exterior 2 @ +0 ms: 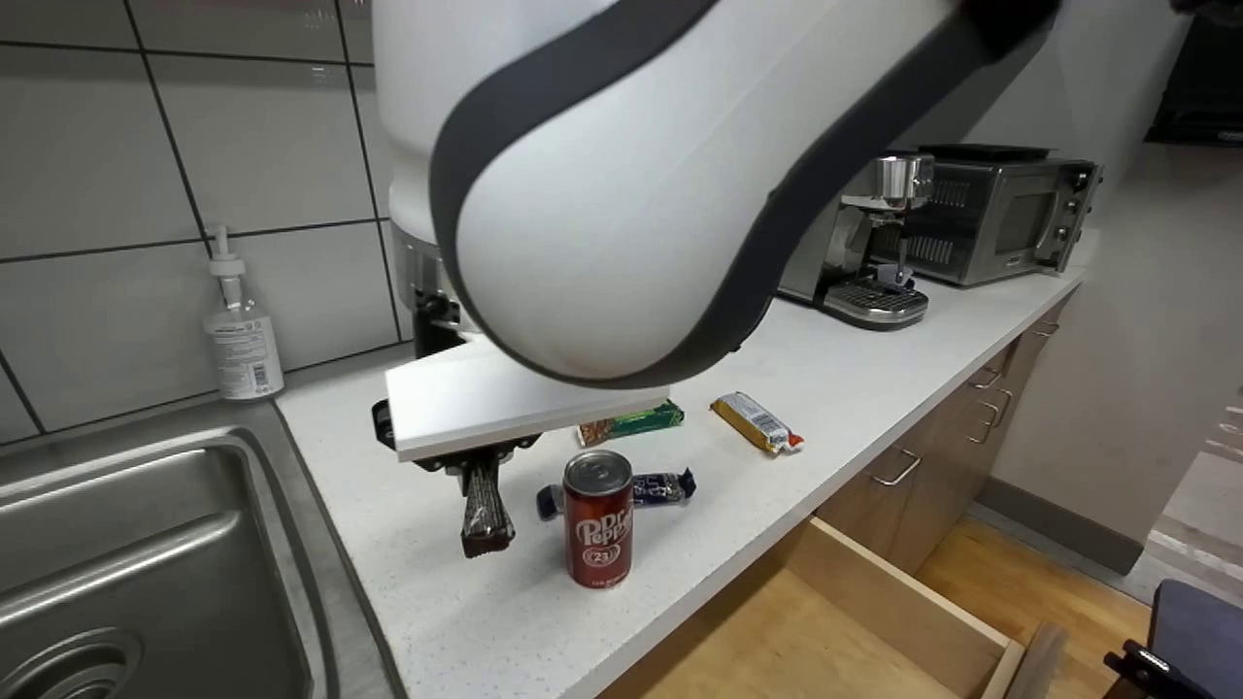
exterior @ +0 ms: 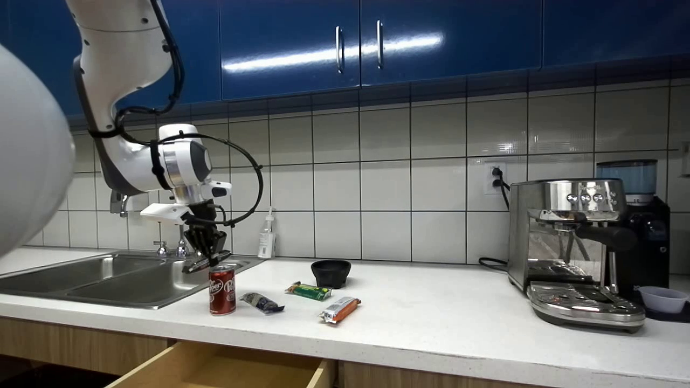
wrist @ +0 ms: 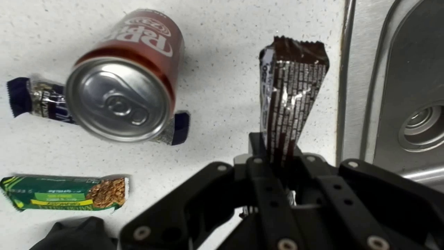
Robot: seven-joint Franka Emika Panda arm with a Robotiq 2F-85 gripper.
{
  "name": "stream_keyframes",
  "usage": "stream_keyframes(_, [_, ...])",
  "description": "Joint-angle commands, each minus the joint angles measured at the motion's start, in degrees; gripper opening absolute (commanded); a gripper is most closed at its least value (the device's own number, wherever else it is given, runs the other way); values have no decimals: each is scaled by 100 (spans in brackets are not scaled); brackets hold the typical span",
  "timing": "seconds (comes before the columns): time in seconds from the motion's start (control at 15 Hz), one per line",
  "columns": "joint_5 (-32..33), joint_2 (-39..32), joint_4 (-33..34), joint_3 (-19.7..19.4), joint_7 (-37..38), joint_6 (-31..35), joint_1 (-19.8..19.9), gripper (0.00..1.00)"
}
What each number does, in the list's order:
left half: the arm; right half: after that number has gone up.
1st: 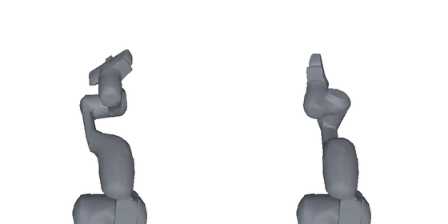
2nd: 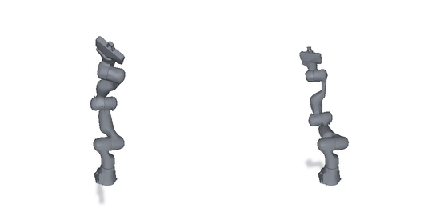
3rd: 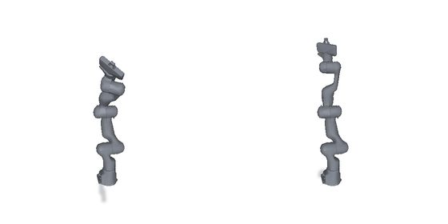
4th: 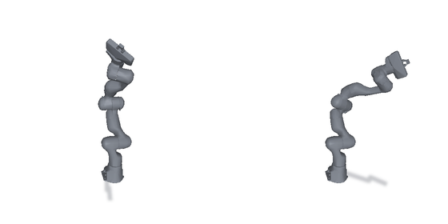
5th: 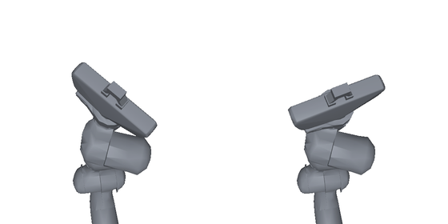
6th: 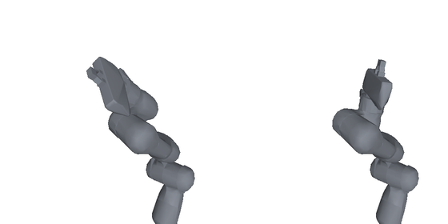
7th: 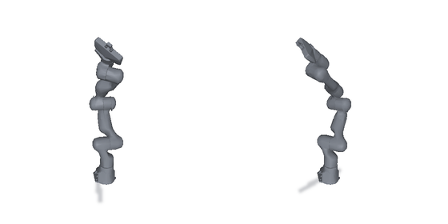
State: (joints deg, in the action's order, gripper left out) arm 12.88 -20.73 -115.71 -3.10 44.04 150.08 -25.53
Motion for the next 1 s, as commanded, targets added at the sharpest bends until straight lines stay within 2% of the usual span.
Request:
stream_keyframes(0.0, [335,607,-603,36,317,162,75,4])
stream_keyframes(0.53, [903,1637,-1664,160,887,161,447,4])
stream_keyframes(0.93, [822,2256,-2308,444,925,41,992,4])
